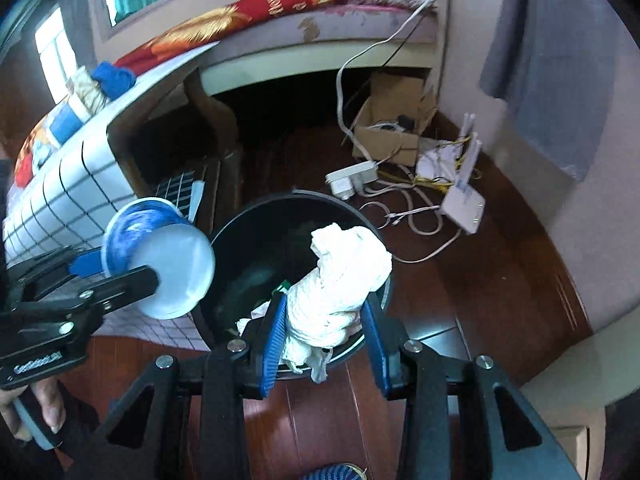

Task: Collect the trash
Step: 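Carry tissue and blue cup over the bin and open both tools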

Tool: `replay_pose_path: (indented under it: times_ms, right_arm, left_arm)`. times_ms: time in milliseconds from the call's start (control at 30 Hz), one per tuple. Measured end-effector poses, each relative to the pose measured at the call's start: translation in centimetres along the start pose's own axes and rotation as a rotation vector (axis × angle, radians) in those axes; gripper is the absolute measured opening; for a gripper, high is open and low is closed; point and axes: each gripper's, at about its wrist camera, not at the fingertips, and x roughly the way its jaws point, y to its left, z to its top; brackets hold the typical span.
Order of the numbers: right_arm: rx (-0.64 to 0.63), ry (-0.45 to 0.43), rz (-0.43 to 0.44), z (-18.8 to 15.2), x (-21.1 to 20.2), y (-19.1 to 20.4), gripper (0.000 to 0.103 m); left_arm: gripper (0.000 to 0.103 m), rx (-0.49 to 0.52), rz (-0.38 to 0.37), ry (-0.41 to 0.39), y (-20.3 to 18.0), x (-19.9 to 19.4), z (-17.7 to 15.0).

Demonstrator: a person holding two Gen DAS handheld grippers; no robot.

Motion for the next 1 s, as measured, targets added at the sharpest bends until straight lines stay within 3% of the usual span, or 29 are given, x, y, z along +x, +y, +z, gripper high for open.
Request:
replay_pose_path:
  times_ms: [300,500,533,600,633,800,1000]
  right_arm:
    - [-0.095,0.106,0.067,-0.1,6.3,1.5,0.040]
    - [-0.160,0.133,0.084,-0.1,8.6,2.5,0.042]
    - [-0.177,0.138,0.073,-0.1,9.0,2.6,0.045]
    - [-0.204,0.144,0.001,-0.3,9.5,2.5,0.096]
    - [-0.200,0.139,-0.001,-0.4,9.5,2.1,0.101]
    - [-0.134,0.140,-0.049,-0.6,9.1,-0.3,0.103]
    - [-0.125,0.117,-0.084,-0.5,7.6,-0.7,0.103]
  left_arm:
    - [0.052,-0.021,0.008,0.077,0.9,4.4,-0.3]
    - [0.053,-0.022,0.008,0.115,1.4,6.1,-0.4]
    - [0.057,-0.027,0.009,0.119,1.5,6.3,-0.5]
    - [0.075,-0.044,0.018,0.131,1.8,6.8,-0.4]
    - [0.082,-0.048,0.029,0.127,1.9,6.7,-0.5]
    - [0.096,-0.025,0.087,0.123,1.8,6.5,-0.9]
    - [0.098,-0.031,0.104,0.114,2.2,5.7,-1.1]
